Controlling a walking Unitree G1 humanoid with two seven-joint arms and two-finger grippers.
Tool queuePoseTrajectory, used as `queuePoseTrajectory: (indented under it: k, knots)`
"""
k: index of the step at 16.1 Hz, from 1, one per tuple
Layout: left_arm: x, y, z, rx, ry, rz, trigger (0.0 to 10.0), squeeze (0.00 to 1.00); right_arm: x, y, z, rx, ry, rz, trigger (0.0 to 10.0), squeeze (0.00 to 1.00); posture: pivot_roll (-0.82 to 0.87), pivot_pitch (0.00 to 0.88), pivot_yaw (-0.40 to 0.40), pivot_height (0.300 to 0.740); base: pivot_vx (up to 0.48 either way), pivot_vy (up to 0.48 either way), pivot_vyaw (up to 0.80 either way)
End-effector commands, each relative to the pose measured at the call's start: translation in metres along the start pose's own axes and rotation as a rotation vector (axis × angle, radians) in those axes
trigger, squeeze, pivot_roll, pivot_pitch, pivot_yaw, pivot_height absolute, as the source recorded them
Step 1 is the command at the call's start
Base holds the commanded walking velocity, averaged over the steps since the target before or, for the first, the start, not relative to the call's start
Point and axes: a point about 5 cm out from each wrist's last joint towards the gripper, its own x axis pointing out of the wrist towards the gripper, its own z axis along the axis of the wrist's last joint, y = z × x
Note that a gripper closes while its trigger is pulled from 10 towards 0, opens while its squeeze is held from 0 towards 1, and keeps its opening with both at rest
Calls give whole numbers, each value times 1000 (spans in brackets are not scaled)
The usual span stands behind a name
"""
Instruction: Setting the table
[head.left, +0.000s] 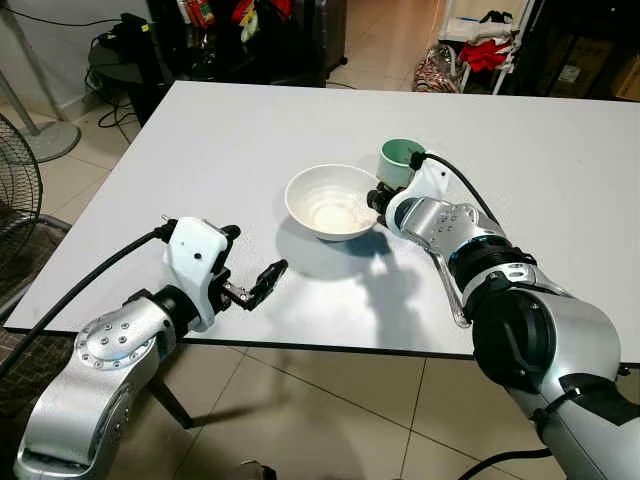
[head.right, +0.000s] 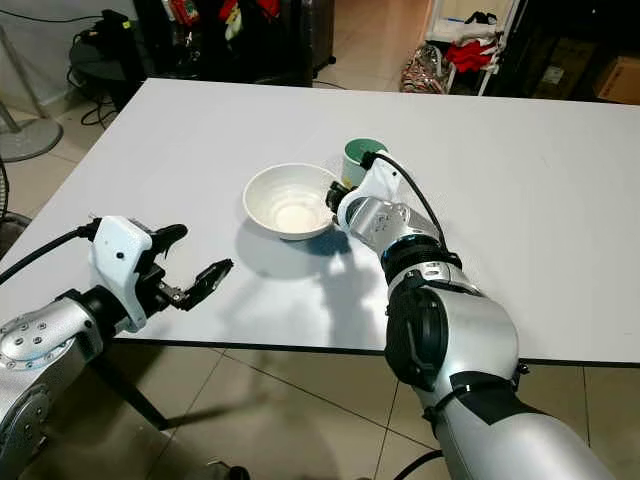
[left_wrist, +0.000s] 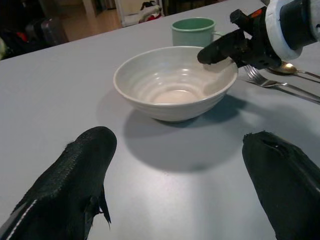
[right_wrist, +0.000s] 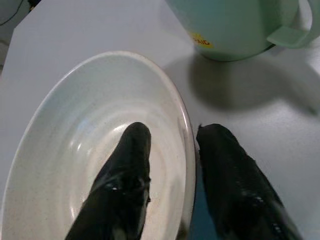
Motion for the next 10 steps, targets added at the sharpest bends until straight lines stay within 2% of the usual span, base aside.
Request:
queuePoseTrajectory:
  k: [1,3,4,6,8,9,10]
  knots:
    - [1,2,1,15,0,6,10000,0,-3,5,11,-6,-10,29,10000,922,-73,48,17,740,0,0,0]
    - [1,3,1,14,-2,7,10000,0,-6,-1,16,-4,1,50,10000,925,-77,39,26,740,0,0,0]
    - [1,2,1,13,-3,7,10000,0,-8,-3,16,-2,37,99,10000,914,-86,33,45,740,0,0,0]
    - [3,5,-3,7,-7,43,10000,0,-17,-12,19,-49,88,171,10000,882,-94,28,62,740,0,0,0]
    - [6,7,-2,-3,-23,81,10000,0,-29,-18,22,-84,81,214,10000,847,-97,27,68,740,0,0,0]
    - [8,7,-1,-5,-32,90,10000,0,-39,-19,23,-111,64,265,10000,655,-105,22,85,740,0,0,0]
    - [9,4,1,-16,-41,97,10000,0,-60,-22,24,-154,13,328,10000,0,-108,21,91,740,0,0,0]
